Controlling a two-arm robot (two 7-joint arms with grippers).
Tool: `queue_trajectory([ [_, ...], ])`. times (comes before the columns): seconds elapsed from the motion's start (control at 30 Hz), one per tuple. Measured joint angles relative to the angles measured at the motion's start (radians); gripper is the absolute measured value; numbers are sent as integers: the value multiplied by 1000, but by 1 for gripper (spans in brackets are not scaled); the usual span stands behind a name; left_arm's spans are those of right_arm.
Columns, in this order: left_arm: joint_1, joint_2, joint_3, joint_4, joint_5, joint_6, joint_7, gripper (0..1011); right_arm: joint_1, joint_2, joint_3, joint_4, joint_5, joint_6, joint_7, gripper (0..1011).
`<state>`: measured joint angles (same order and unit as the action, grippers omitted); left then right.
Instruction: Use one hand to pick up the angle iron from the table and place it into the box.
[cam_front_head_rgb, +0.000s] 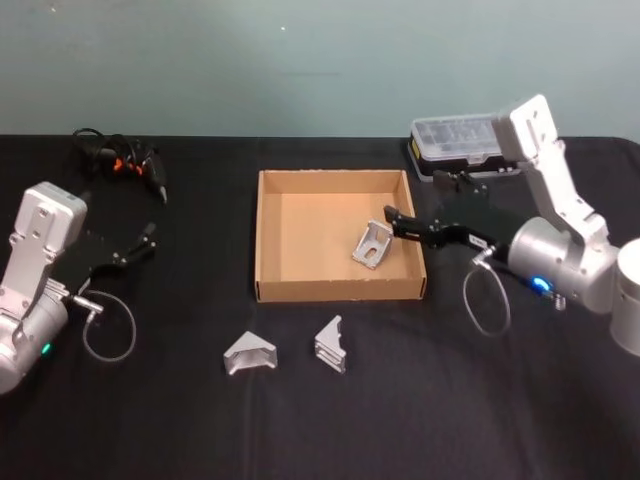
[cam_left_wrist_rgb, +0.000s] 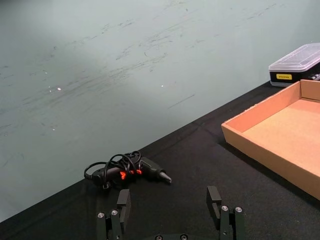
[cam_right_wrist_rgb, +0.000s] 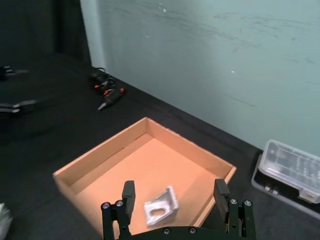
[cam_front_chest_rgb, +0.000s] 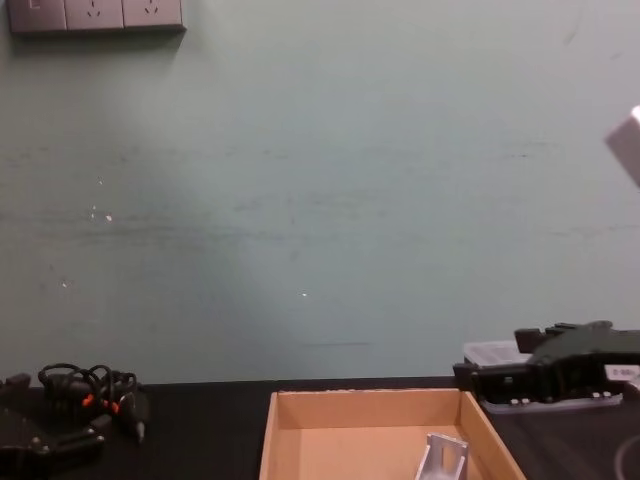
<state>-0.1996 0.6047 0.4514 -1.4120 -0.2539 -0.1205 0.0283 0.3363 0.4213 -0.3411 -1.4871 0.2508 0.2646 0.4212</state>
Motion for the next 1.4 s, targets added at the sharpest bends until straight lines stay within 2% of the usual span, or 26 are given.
queue_trajectory([
  [0.1, 0, 0, 0, 0, 0, 0, 0, 1000, -49, 37, 6, -70, 20, 14, 12, 1000],
  [0.33, 0, 0, 0, 0, 0, 0, 0, 1000, -132, 99, 13, -185, 65, 52, 34, 1000],
  [0.63, 0, 0, 0, 0, 0, 0, 0, 1000, -211, 149, -6, -273, 95, 77, 34, 1000],
  [0.97, 0, 0, 0, 0, 0, 0, 0, 1000, -240, 142, -58, -259, 98, 82, 11, 1000],
  [1.4, 0, 0, 0, 0, 0, 0, 0, 1000, -217, 100, -127, -206, 78, 102, 0, 1000],
])
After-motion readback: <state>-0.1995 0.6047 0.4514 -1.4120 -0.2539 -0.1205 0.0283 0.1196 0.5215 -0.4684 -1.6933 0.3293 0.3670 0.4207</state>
